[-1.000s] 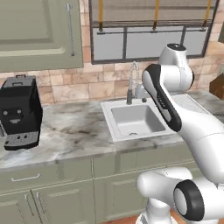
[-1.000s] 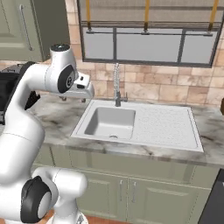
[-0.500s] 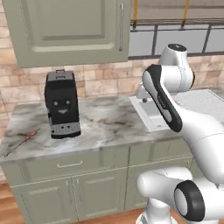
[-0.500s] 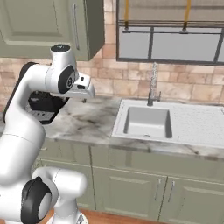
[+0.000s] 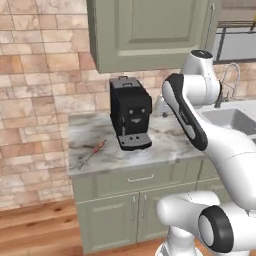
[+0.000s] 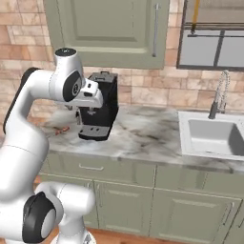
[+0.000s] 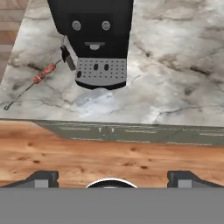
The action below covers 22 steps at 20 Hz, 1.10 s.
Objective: Store the kebab skewer in the freezer for long-term storage. Close the freezer door after placing the cooked food.
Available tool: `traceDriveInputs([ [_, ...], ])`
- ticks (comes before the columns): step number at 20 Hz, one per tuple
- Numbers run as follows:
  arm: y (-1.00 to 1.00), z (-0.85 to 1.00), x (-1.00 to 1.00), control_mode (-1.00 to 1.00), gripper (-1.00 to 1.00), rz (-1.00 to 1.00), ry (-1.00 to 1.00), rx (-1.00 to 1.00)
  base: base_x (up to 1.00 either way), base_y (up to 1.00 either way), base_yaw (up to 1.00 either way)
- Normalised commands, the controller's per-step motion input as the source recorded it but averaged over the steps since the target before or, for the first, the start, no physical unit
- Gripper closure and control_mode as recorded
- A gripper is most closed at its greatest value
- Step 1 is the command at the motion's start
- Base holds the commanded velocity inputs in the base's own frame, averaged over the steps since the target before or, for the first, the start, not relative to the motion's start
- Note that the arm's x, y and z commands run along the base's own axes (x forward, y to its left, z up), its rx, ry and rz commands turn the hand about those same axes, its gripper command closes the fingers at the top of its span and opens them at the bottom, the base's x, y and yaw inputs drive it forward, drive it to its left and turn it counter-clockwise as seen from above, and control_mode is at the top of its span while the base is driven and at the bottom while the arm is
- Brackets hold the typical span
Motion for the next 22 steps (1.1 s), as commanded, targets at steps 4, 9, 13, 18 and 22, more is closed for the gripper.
traceDriveInputs([
  [4,0.0,0.0,0.0,1.0,-1.0,0.0,0.0,0.0,0.0,0.98,-0.08],
  [9,0.0,0.0,0.0,1.0,-1.0,0.0,0.0,0.0,0.0,0.6,-0.11],
  [13,0.0,0.0,0.0,1.0,-1.0,0.0,0.0,0.0,0.01,0.36,-0.13],
  [18,0.0,0.0,0.0,1.0,-1.0,0.0,0.0,0.0,0.0,0.44,-0.35],
  [22,0.0,0.0,0.0,1.0,-1.0,0.0,0.0,0.0,0.0,0.46,-0.45],
])
